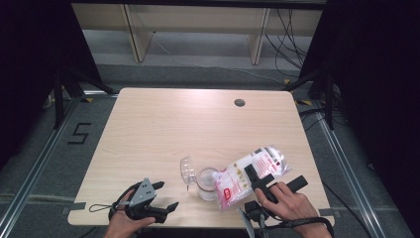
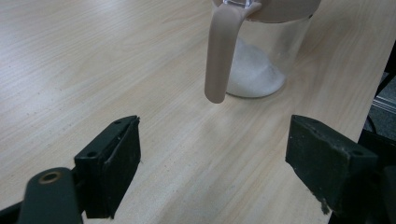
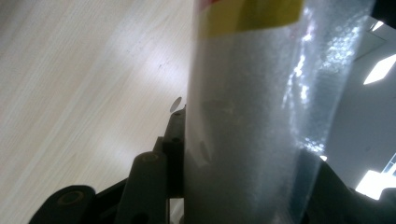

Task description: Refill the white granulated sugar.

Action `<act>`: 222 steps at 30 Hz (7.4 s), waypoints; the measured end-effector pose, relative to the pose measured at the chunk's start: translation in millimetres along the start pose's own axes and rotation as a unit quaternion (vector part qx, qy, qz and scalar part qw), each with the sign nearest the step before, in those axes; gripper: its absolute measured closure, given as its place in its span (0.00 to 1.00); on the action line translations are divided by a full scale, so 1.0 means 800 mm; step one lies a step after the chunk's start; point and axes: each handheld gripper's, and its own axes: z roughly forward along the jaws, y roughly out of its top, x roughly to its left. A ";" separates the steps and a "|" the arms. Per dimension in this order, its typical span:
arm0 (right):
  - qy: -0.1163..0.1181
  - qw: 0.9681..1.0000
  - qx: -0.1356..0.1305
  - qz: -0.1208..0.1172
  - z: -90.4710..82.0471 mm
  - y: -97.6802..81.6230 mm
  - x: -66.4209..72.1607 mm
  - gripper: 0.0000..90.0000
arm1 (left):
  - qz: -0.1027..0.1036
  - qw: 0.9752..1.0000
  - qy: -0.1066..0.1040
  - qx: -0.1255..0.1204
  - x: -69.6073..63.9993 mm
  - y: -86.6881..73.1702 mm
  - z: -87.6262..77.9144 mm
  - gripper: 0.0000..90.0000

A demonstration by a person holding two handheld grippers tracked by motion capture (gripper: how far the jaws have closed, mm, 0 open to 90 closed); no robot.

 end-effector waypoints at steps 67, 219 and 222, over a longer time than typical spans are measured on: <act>0.007 1.000 0.000 0.001 -0.003 -0.005 -0.003 0.74 | -0.018 1.000 -0.001 -0.006 -0.004 -0.001 0.002 0.20; 0.011 1.000 0.005 -0.004 -0.009 -0.002 -0.008 0.78 | -0.014 1.000 -0.001 -0.005 -0.003 -0.001 0.001 0.21; 0.012 1.000 0.003 -0.006 -0.008 -0.002 -0.008 0.78 | -0.005 1.000 0.003 0.006 -0.001 -0.001 0.000 0.21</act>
